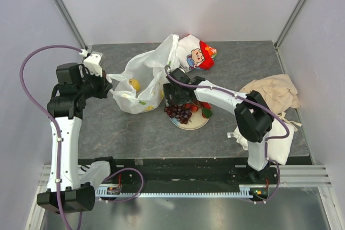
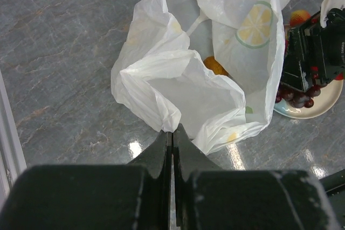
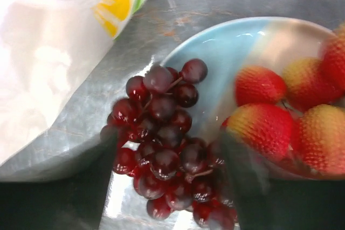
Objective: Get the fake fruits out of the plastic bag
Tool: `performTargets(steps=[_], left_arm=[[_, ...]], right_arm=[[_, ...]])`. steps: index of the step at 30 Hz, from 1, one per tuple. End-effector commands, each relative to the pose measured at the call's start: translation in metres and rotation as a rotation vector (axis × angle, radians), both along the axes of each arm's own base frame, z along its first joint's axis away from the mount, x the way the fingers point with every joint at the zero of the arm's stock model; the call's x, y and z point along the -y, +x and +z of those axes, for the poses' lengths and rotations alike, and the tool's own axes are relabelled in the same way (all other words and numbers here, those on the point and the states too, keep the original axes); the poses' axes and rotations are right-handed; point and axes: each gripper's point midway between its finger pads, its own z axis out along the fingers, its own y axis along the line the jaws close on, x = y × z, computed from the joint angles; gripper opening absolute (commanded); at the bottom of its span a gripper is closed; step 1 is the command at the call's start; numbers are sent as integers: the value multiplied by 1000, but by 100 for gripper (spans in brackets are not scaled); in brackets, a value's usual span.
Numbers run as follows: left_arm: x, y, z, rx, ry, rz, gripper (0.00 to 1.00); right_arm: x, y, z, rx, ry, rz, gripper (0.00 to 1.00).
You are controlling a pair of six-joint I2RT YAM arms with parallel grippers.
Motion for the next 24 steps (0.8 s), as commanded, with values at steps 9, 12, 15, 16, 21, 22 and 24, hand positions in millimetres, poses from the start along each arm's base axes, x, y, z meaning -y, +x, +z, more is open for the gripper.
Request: performTargets(steps=[9, 12, 15, 16, 21, 22, 24], left_arm=[[1, 9, 3, 11, -18, -5, 2], [4, 10, 4, 13, -31, -15, 2], [4, 10, 4, 14, -29, -16, 2], [3, 9, 5, 18, -27, -15, 2], [4, 9, 3, 14, -32, -17, 2], [4, 10, 4, 16, -33, -15, 2], [4, 12, 8, 25, -39, -8, 2]], right_arm=[[-9, 6, 55, -3, 114, 140, 98], [-15, 4, 67, 10, 156, 170, 98], [-29, -7, 89, 33, 227, 313, 98], [-31, -8, 95, 54, 229, 369, 98], [-37, -36, 90, -1, 260, 539, 69], [-41, -47, 86, -31, 284, 586, 61], [-44, -59, 82, -14, 279, 690, 49]])
